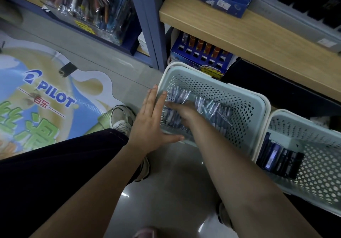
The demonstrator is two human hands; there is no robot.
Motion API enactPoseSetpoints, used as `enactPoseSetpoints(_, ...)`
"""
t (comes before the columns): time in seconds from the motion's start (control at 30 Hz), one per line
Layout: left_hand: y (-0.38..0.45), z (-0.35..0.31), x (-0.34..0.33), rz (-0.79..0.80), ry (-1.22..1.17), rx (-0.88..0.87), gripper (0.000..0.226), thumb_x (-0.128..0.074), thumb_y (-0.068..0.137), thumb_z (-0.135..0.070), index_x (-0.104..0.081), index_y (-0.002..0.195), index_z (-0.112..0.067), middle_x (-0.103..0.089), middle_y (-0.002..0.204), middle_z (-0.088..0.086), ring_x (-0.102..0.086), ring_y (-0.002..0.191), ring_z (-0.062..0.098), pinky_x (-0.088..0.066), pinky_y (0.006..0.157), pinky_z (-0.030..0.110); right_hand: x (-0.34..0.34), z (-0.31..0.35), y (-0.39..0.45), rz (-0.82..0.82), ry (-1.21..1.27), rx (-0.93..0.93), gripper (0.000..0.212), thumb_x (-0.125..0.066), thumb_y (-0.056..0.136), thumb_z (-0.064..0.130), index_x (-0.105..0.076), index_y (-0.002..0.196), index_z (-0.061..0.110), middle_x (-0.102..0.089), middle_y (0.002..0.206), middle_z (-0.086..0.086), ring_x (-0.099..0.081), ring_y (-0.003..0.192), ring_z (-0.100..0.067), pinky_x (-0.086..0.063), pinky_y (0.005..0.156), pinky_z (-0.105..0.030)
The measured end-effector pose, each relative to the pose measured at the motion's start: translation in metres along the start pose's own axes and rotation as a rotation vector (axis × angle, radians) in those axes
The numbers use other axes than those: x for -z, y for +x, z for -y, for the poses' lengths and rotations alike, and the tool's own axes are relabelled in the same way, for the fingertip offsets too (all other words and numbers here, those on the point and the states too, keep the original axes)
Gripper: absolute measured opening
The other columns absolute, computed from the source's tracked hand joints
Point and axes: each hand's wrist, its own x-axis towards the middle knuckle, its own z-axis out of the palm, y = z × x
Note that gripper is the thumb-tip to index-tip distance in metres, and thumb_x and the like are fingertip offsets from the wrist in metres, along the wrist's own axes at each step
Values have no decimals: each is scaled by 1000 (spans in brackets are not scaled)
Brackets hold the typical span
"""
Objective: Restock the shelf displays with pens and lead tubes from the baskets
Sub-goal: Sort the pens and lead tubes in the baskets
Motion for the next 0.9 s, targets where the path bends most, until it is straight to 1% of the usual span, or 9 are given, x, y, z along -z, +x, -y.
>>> enactPoseSetpoints(0.1, 0, -1, 0, 11, 2, 7, 131, -66, 64, -82, -18, 158, -4, -7, 167, 18, -10, 155, 32, -27, 120, 55, 1, 0, -2, 60, -50, 5, 43, -86, 78, 31, -67, 101, 0, -73, 92, -21, -68, 84, -39, -56, 70, -41)
enactPoseSetpoints(0.17, 1, -1, 0, 11, 8, 8, 131, -64, 65, -83, -18, 158, -4, -8, 167, 19, -10, 155, 32, -27, 120, 55, 4, 1, -5, 86, -61, 3, 53, -87, 77, 28, -64, 116, 1, -72, 95, -13, -66, 87, -33, -51, 66, -37)
enactPoseSetpoints(0.3, 1, 0, 0, 6, 6, 8, 130, -64, 64, -83, -20, 157, -3, -10, 166, 19, -11, 154, 33, -27, 120, 55, 3, 6, -8, 78, 0, 13, 67, -86, 77, 27, -55, 131, 2, -62, 133, -18, -58, 119, -36, -49, 91, -47)
enactPoseSetpoints(0.4, 0, 0, -1, 14, 1, 12, 130, -65, 65, -83, -20, 157, -2, -10, 166, 20, -10, 155, 32, -26, 121, 54, 1, -1, -1, 84, 74, 55, 97, -94, 57, 46, -54, 136, 8, -59, 139, -8, -54, 126, -30, -45, 91, -40)
enactPoseSetpoints(0.47, 1, -1, 0, 11, -1, 10, 130, -64, 65, -83, -21, 157, -2, -11, 166, 20, -11, 154, 33, -26, 121, 54, 2, -13, 19, 91, 115, 70, 108, -96, 38, 58, -60, 128, 8, -63, 133, -10, -58, 123, -31, -48, 96, -44)
enactPoseSetpoints(0.57, 1, -1, 1, 8, -2, 15, 130, -63, 65, -83, -21, 157, -2, -11, 166, 20, -12, 154, 33, -26, 121, 54, 2, -14, 22, 97, 130, 84, 89, -95, 44, 54, -68, 115, 8, -68, 123, -12, -61, 116, -31, -45, 105, -51)
enactPoseSetpoints(0.7, 1, -2, 1, 15, -9, 25, 129, -60, 65, -84, -20, 157, -4, -10, 166, 18, -11, 154, 32, -22, 123, 50, 2, -20, 31, 124, 176, 80, 97, -96, 33, 60, -70, 113, 13, -71, 119, -12, -64, 114, -34, -48, 103, -54)
enactPoseSetpoints(0.8, 1, -3, 2, 24, -3, 29, 130, -60, 64, -85, -18, 158, -5, -8, 167, 17, -9, 155, 31, -19, 123, 48, 2, -12, 12, 136, 221, 111, 74, -95, 53, 48, -70, 112, 11, -76, 108, -9, -69, 106, -30, -51, 99, -50)
enactPoseSetpoints(0.9, 1, -3, 3, 38, -7, 39, 131, -60, 63, -86, -16, 159, -6, -7, 167, 16, -7, 155, 30, -18, 124, 48, 8, -10, 1, 178, 271, 112, 33, -82, 81, 28, -70, 106, 9, -76, 97, -10, -73, 89, -24, -56, 73, -31)
